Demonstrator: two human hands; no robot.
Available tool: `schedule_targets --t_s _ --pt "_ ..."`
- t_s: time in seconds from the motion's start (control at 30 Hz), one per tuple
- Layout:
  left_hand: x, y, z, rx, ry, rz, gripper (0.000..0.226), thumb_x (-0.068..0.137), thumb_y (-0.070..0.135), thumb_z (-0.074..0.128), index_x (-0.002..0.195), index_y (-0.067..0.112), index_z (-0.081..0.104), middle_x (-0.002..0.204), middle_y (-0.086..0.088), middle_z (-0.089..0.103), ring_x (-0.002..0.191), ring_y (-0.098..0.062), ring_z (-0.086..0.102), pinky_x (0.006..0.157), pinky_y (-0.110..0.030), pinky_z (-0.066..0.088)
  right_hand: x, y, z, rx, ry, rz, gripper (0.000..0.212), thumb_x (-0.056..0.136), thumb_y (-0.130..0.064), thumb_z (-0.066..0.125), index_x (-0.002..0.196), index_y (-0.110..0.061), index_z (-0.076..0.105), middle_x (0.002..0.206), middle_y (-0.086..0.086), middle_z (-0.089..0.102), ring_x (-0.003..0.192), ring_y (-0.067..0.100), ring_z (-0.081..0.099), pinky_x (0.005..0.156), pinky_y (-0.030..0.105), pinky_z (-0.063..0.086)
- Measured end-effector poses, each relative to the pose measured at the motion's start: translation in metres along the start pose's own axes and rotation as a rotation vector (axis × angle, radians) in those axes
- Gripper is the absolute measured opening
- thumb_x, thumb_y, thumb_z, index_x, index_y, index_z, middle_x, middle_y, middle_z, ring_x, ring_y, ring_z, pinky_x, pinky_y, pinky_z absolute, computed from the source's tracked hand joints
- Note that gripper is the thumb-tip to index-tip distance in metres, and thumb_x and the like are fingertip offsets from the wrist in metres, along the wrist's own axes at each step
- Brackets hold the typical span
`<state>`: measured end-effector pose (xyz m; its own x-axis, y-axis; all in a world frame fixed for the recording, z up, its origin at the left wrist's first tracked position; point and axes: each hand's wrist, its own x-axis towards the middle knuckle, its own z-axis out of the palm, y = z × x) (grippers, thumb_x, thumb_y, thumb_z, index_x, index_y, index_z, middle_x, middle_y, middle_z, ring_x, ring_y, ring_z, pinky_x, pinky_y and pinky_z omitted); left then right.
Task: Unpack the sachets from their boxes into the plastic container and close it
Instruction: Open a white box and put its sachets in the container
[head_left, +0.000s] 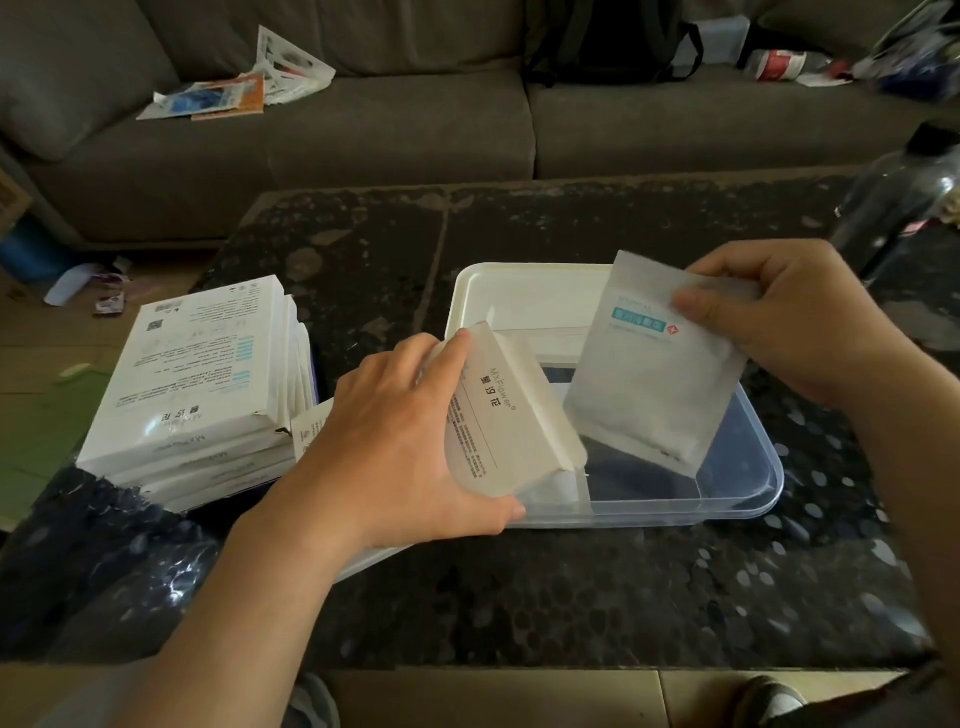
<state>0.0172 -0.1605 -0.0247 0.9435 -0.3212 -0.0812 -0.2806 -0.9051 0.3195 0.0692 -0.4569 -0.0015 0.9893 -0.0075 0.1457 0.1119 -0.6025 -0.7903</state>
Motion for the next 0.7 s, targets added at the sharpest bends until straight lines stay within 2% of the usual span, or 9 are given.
schedule_targets --t_s 0.1,0.27,0.33,0.4,0.53,0.63,0.7 --pt "0.001 0.000 0.001 0.006 -0.001 0.000 0.133 0.061 0.082 0.076 0.154 0.043 -0.011 0.142 0.028 0.004 0.134 -0.003 0.009 0.121 -0.036 0.021 0.002 0.000 -0.005 -0.052 0.023 0.018 0.007 0.091 -0.022 0.069 0.088 -0.028 0.070 0.093 -0.014 0.068 0.082 0.002 0.066 0.065 0.018 0.049" --pt "0.001 0.002 0.002 0.018 0.001 0.002 0.130 0.061 0.082 0.076 0.151 0.045 -0.011 0.141 0.026 0.004 0.133 -0.003 0.009 0.121 -0.035 0.019 0.007 0.009 0.015 -0.351 -0.230 0.011 0.002 0.089 -0.027 0.072 0.092 -0.028 0.073 0.091 -0.011 0.069 0.084 0.008 0.066 0.067 0.019 0.052" --pt "0.001 0.001 0.002 0.016 0.006 0.007 0.132 0.061 0.081 0.077 0.153 0.042 -0.009 0.143 0.024 0.007 0.135 -0.005 0.012 0.120 -0.035 0.019 0.010 0.013 0.026 -0.445 -0.276 0.043 0.009 0.088 -0.031 0.074 0.096 -0.027 0.072 0.095 -0.009 0.069 0.084 0.009 0.064 0.068 0.019 0.052" --pt "0.001 0.001 0.003 0.012 0.006 0.014 0.131 0.062 0.081 0.078 0.152 0.043 -0.009 0.144 0.023 0.008 0.135 -0.006 0.013 0.120 -0.035 0.020 0.010 0.016 0.033 -0.560 -0.248 0.066 0.023 0.087 -0.032 0.076 0.107 -0.023 0.070 0.099 -0.006 0.064 0.086 0.013 0.061 0.071 0.023 0.051" --pt "0.002 0.001 0.002 0.017 0.004 0.017 0.128 0.062 0.081 0.077 0.150 0.044 -0.009 0.143 0.023 0.008 0.136 -0.006 0.013 0.119 -0.035 0.020 0.002 0.015 0.048 -0.887 -0.169 -0.039 0.050 0.085 -0.031 0.077 0.129 -0.020 0.056 0.113 0.003 0.052 0.100 0.022 0.054 0.083 0.035 0.055" --pt "0.002 0.001 0.002 0.005 0.006 0.021 0.125 0.061 0.081 0.077 0.145 0.049 -0.009 0.142 0.024 0.008 0.135 -0.006 0.013 0.119 -0.035 0.020 -0.007 0.009 0.059 -1.070 -0.120 -0.101 0.048 0.085 -0.031 0.076 0.125 -0.018 0.053 0.120 0.008 0.051 0.104 0.024 0.054 0.086 0.038 0.054" --pt "0.002 0.001 0.002 -0.001 0.004 0.024 0.123 0.061 0.080 0.078 0.143 0.051 -0.009 0.142 0.024 0.008 0.136 -0.007 0.013 0.120 -0.036 0.020 -0.011 0.002 0.066 -1.055 -0.136 -0.116 0.038 0.087 -0.028 0.074 0.119 -0.019 0.055 0.117 0.005 0.054 0.100 0.021 0.056 0.083 0.035 0.055"
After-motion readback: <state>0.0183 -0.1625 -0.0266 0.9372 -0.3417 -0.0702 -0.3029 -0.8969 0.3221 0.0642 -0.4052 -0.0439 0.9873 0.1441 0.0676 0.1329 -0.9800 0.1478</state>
